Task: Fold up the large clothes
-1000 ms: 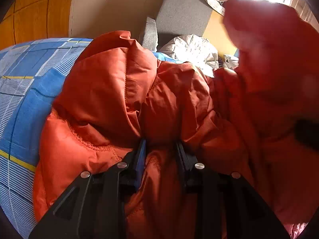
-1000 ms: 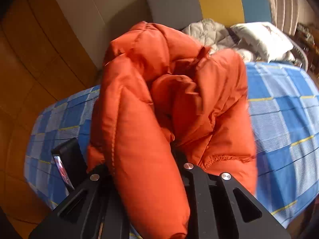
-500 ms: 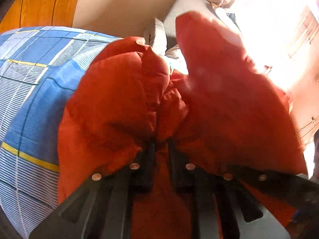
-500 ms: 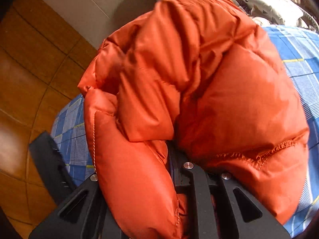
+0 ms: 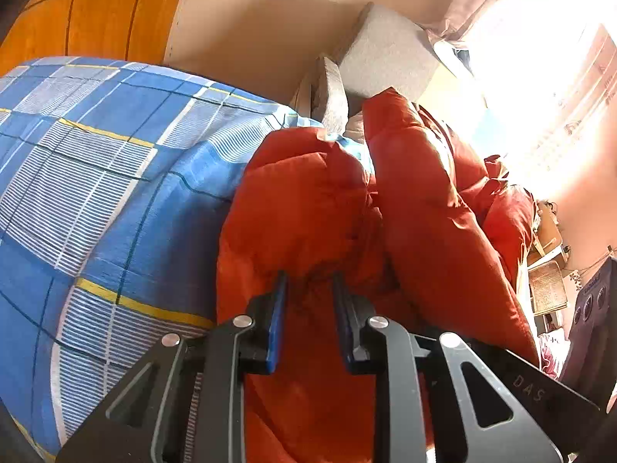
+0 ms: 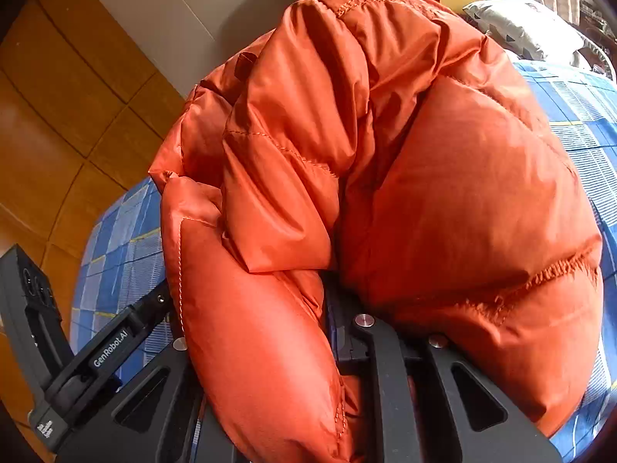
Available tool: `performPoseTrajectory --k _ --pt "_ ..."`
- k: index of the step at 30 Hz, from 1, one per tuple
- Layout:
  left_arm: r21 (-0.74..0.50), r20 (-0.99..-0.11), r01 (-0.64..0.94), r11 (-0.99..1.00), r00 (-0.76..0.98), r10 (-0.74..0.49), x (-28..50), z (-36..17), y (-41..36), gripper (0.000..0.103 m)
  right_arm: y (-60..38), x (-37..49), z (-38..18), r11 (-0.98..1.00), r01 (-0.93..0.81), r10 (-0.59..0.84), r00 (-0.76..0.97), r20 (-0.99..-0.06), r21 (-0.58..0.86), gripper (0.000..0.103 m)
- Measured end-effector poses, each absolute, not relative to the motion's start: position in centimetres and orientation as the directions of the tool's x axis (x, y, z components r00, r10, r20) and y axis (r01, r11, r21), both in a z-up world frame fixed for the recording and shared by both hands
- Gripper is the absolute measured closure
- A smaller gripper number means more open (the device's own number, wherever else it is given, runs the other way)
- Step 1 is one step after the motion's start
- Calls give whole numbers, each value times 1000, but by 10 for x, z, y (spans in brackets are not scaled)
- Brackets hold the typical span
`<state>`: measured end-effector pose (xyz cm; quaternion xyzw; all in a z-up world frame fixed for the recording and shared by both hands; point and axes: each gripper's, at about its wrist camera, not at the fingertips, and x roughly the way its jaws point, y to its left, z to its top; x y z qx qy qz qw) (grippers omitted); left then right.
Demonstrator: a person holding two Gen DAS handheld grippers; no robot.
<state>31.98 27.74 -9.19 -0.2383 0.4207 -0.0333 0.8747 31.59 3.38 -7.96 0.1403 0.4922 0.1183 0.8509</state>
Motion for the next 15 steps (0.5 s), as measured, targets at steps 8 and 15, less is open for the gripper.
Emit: performPoseTrajectory --k 8,15 --pt "-459 -696 -134 878 669 -262 311 -80 272 82 41 301 -77 935 -112 346 504 -791 337 86" --pt "-441 -705 -141 886 665 -245 303 -76 274 82 36 287 -73 937 -152 347 525 -777 315 83"
